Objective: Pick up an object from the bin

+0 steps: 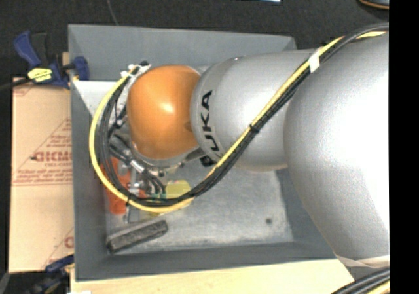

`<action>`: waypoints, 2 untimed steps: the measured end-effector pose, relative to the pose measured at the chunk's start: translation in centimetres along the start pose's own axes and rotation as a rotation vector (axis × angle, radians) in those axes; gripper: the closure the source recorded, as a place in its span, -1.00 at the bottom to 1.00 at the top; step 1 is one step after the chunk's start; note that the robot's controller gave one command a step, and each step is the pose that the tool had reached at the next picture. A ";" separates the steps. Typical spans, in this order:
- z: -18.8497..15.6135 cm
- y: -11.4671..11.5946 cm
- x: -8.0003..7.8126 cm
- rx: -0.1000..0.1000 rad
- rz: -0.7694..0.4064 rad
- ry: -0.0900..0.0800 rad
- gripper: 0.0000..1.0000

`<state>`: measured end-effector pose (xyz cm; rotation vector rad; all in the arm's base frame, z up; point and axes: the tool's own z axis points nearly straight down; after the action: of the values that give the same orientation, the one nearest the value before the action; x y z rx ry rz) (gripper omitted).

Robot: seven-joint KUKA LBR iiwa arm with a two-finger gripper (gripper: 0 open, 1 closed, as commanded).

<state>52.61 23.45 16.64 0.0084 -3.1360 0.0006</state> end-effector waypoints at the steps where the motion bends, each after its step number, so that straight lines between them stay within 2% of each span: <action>1: -0.5 -0.1 -0.2 -0.002 0.006 -0.008 -1.00; 2: 7.4 -1.4 3.7 -0.016 -0.217 -0.040 -1.00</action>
Offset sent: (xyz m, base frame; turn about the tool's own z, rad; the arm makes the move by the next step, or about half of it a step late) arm -0.0547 -0.0230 -0.0964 -0.2219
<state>48.88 22.04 9.28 0.3528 -3.1562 -0.0254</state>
